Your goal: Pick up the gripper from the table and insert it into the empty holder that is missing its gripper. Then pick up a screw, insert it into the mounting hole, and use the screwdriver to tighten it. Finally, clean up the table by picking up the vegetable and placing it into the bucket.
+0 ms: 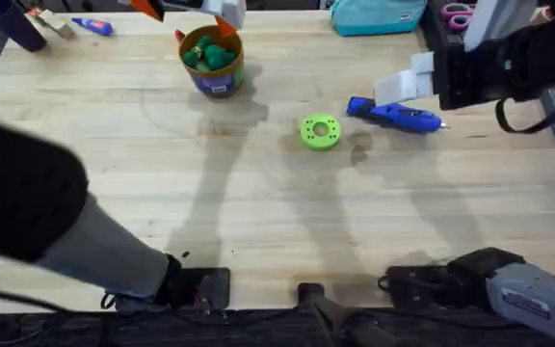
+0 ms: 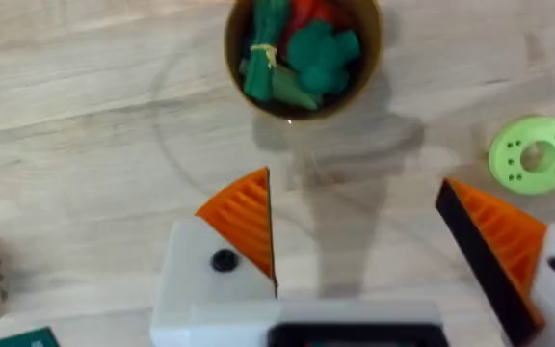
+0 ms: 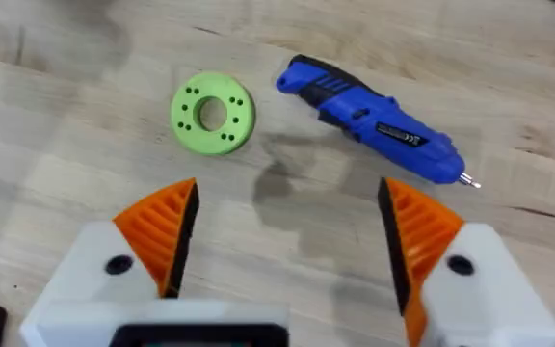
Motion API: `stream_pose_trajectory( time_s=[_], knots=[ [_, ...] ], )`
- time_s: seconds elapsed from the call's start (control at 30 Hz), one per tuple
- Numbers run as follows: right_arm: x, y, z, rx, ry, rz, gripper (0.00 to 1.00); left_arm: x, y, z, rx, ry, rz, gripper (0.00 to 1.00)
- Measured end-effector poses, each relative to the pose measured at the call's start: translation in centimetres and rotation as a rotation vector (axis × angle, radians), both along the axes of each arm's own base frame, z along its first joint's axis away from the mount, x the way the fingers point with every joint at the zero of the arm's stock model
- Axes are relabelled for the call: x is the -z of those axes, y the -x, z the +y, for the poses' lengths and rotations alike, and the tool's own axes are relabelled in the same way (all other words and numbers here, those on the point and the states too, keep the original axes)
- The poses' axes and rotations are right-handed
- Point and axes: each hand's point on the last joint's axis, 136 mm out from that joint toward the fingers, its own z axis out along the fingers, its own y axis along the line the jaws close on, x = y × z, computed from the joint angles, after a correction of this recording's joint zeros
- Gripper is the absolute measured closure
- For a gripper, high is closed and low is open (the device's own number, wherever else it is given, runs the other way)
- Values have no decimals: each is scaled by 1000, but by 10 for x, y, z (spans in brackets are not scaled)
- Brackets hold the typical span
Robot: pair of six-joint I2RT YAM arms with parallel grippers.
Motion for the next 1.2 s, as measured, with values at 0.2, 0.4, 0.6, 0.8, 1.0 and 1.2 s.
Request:
stream_pose_trajectory(
  time_s=[0.2, 0.4, 0.6, 0.8, 1.0, 1.2],
  knots=[
    [0, 0, 0, 0, 0, 0, 5, -11, 40, -4, 27, 14, -56, 14],
    [0, 0, 0, 0, 0, 0, 5, 11, 92, 6, 17, 29, -66, 14],
    [0, 0, 0, 0, 0, 0, 5, 31, 112, 5, 23, 52, -47, 14],
    [0, 0, 0, 0, 0, 0, 5, 31, 112, 5, 23, 52, -47, 14],
    [0, 0, 0, 0, 0, 0, 5, 31, 112, 5, 23, 52, -47, 14],
    [0, 0, 0, 0, 0, 0, 5, 31, 112, 5, 23, 52, -47, 14]
  ],
)
